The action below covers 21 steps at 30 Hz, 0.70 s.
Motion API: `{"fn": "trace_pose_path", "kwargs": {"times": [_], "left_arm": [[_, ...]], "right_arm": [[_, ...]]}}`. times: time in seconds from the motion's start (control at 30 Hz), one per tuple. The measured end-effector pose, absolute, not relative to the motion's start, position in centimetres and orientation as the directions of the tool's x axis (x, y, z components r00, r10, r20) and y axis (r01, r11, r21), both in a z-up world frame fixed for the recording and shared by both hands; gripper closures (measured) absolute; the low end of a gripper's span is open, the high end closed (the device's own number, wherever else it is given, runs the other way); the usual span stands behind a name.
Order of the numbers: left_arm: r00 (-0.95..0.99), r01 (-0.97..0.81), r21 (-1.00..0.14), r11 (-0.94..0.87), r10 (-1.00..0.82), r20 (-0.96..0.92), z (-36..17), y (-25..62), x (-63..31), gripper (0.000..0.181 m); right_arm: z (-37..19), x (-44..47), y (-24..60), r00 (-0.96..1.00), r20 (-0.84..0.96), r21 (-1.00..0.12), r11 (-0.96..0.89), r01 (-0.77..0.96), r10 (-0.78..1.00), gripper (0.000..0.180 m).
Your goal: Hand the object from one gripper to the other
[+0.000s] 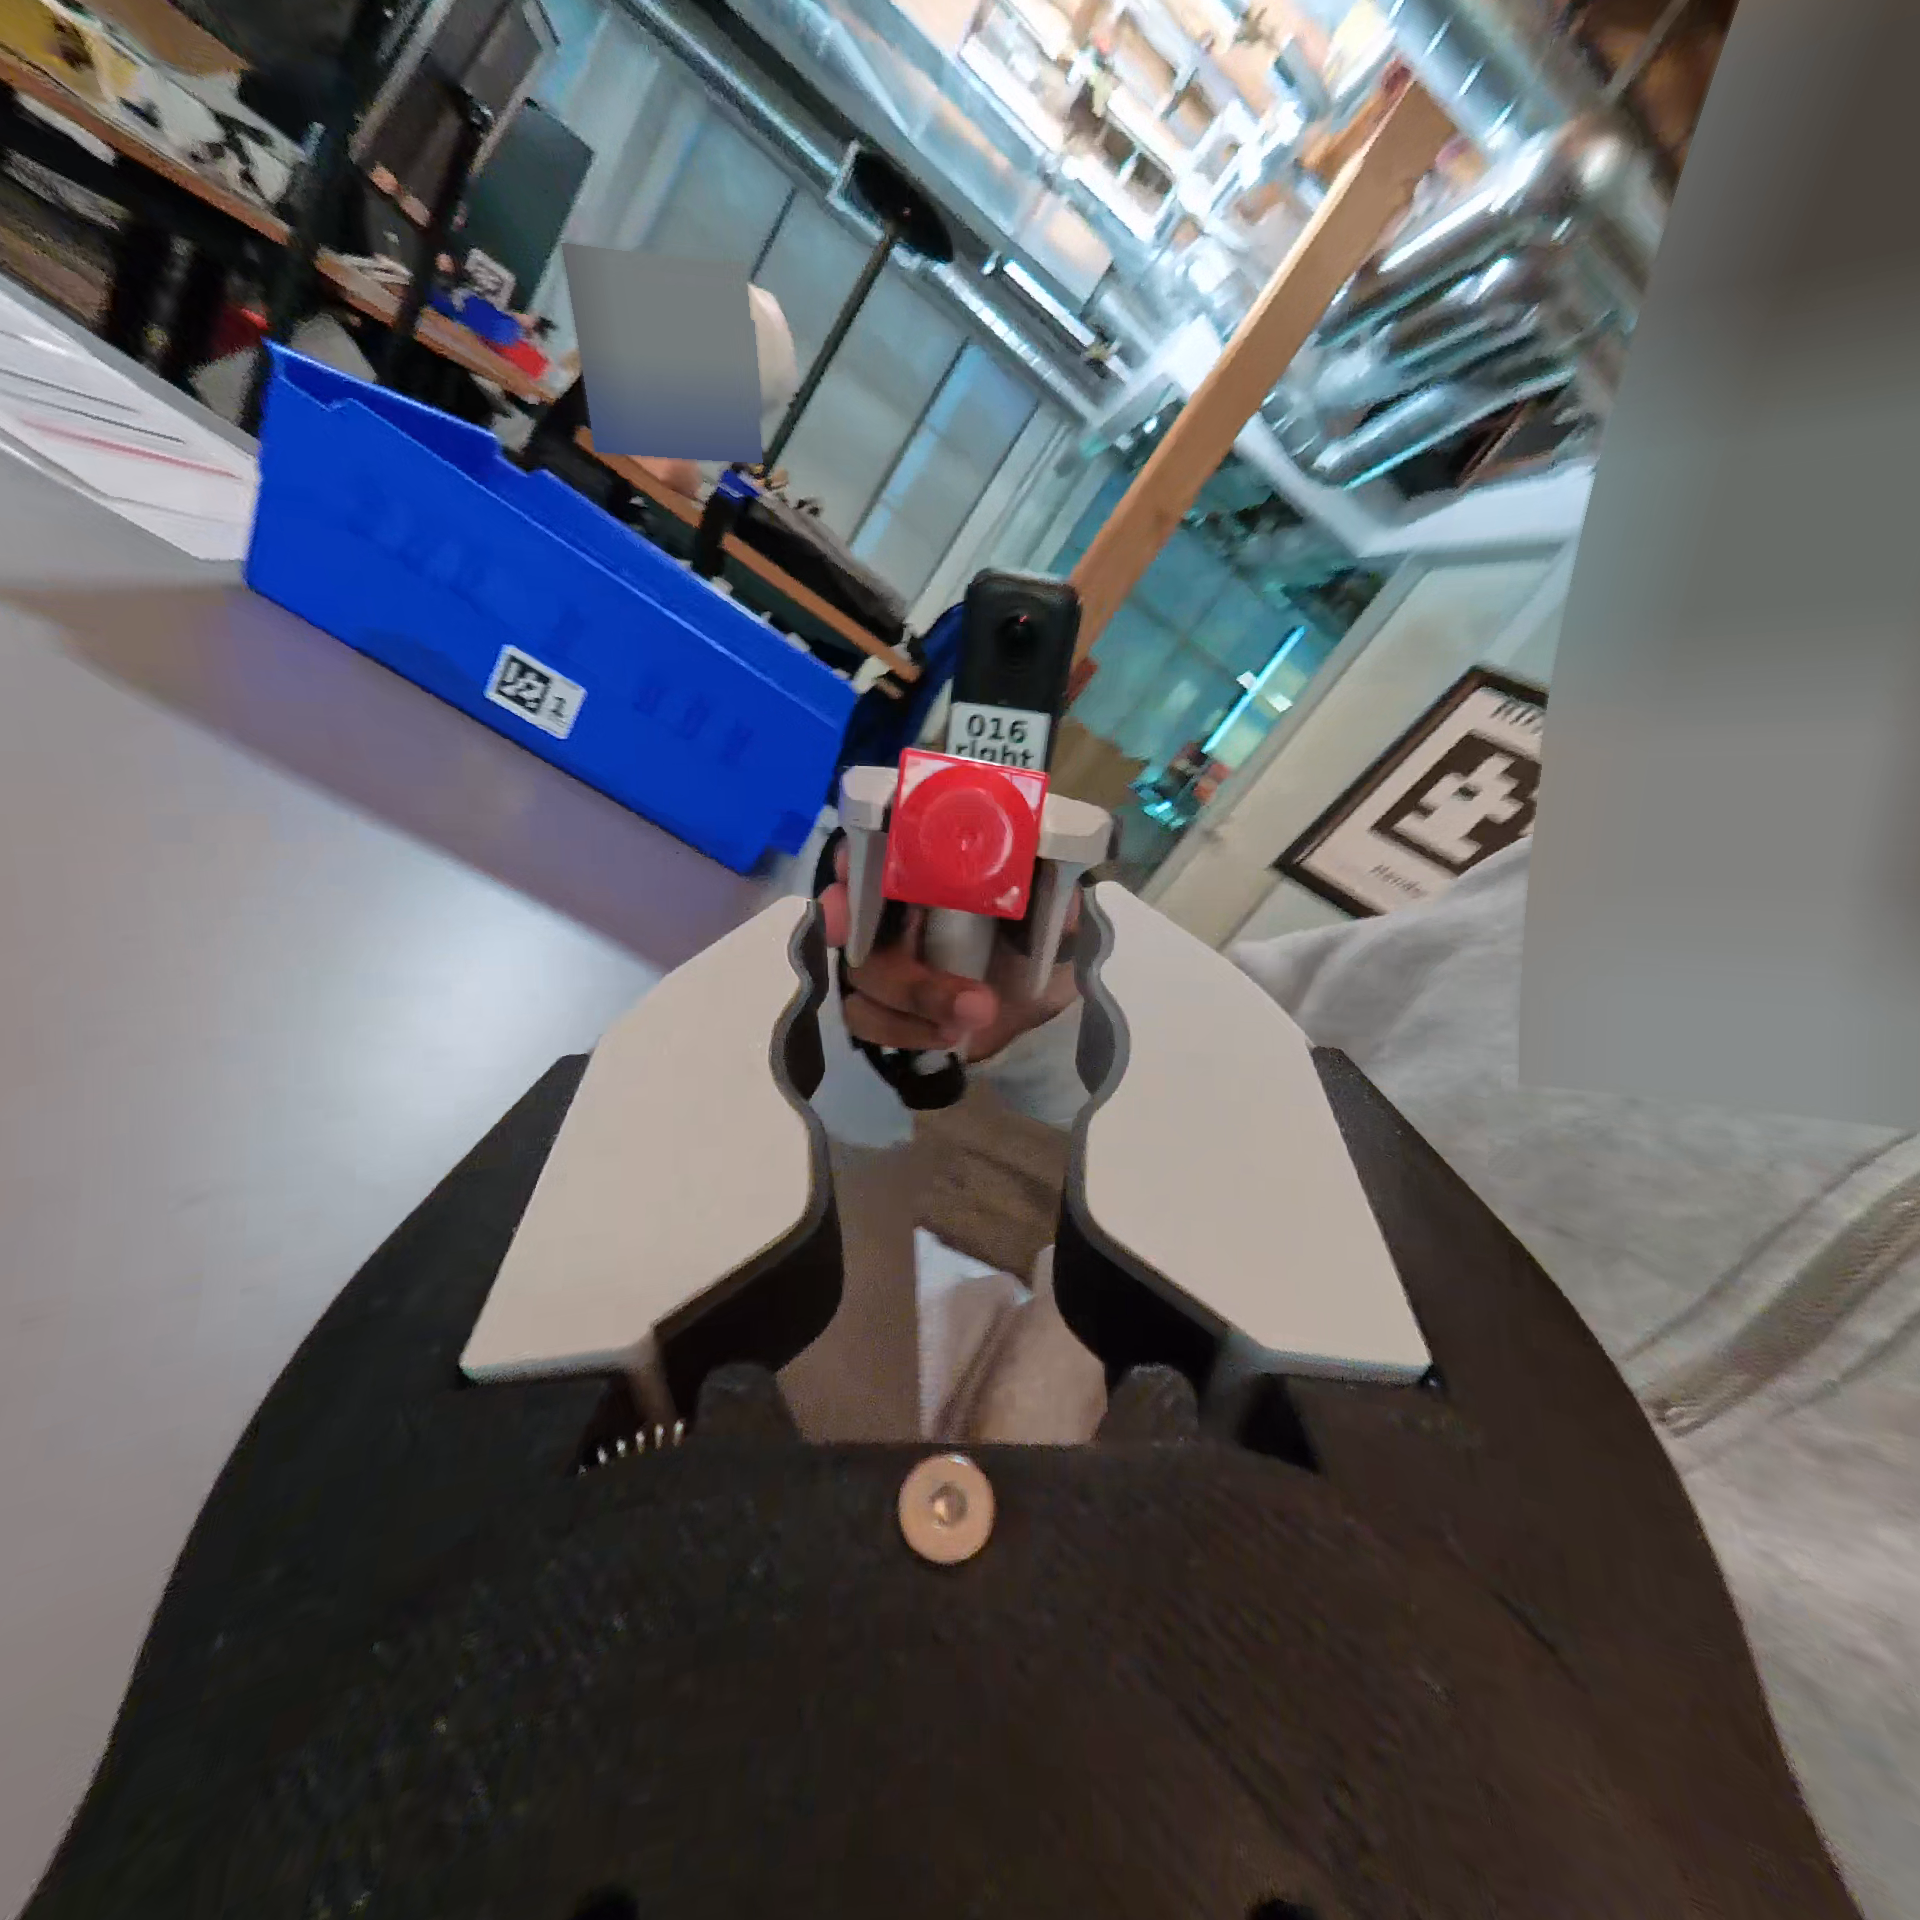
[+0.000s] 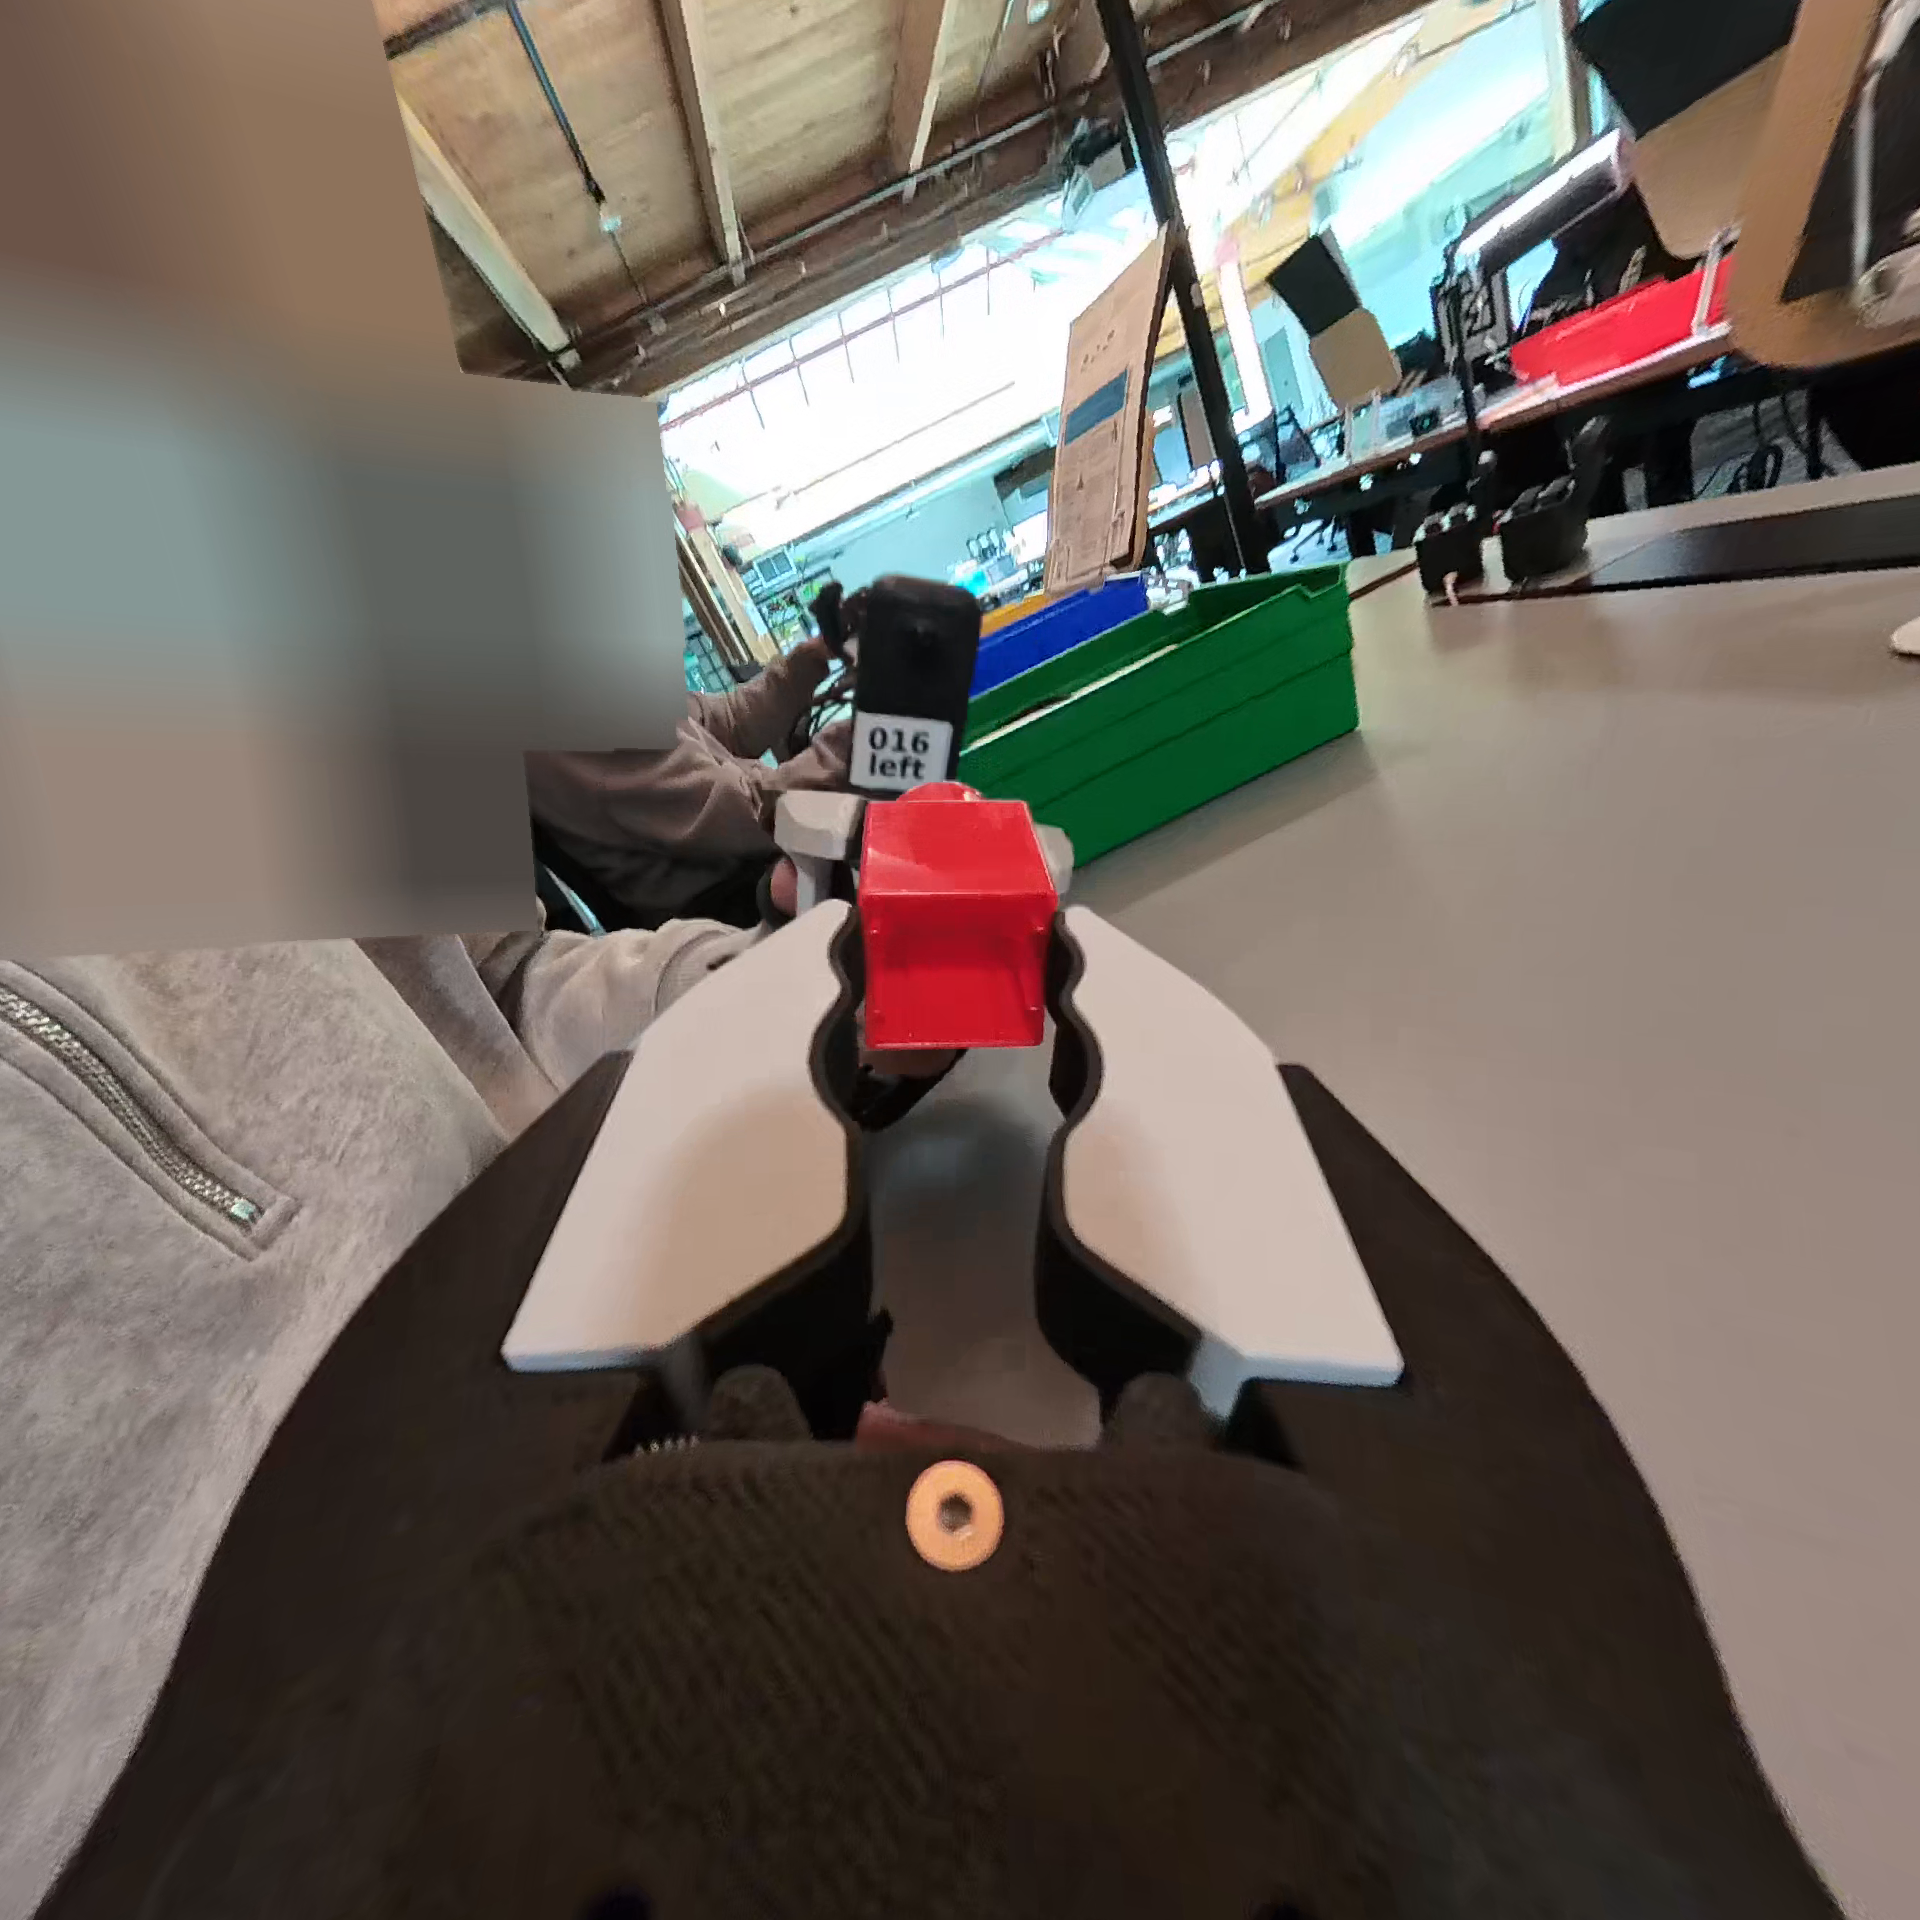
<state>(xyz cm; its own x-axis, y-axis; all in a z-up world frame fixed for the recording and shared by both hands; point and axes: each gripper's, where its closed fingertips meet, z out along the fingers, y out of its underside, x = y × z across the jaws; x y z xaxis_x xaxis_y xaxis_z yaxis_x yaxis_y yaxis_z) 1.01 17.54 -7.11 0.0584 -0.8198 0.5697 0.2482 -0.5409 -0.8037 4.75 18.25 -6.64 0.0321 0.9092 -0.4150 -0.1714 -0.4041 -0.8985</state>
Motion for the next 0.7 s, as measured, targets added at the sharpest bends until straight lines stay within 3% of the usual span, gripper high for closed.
{"fn": "trace_pose_path", "kwargs": {"times": [0.13,0.7], "left_arm": [[0.135,0.182,-0.870,-0.459,-0.864,0.484,-7.7,17.3,1.4,0.140],[0.095,0.140,-0.863,-0.486,-0.861,0.500,-8.0,16.7,1.8,0.152]], "right_arm": [[-7.4,4.0,17.6,0.017,-0.424,-0.901,-0.420,-0.111,0.905,0.146],[-8.2,3.5,17.0,0.008,-0.433,-0.900,-0.431,-0.061,0.902,0.145]]}}
